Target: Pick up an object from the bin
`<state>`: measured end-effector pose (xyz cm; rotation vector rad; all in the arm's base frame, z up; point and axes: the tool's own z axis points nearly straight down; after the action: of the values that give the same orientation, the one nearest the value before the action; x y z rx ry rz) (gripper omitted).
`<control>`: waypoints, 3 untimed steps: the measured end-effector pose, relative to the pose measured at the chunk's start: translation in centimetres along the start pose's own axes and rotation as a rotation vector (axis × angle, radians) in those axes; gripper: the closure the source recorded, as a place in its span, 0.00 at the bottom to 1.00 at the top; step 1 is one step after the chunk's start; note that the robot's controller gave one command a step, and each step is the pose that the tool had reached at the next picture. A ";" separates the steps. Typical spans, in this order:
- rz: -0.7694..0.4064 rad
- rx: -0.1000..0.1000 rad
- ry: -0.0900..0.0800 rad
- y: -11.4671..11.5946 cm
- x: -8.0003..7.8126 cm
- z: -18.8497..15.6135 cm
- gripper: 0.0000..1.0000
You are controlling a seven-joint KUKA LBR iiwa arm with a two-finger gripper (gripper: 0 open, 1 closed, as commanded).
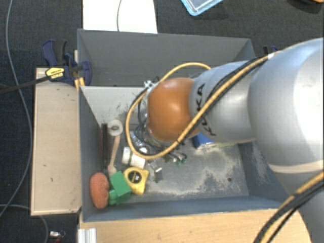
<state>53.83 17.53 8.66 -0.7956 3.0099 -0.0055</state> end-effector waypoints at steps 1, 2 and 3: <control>-0.007 -0.001 0.000 -1.6 -1.9 -0.3 0.00; 0.201 -0.002 0.000 -1.4 0.8 1.2 0.00; -0.038 0.000 -0.005 -1.7 -1.4 1.4 0.00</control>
Offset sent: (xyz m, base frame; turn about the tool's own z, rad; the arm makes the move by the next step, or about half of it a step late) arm -0.0073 -0.0188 -0.0166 0.2092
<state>55.98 16.73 7.32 -0.8508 2.9894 -0.0039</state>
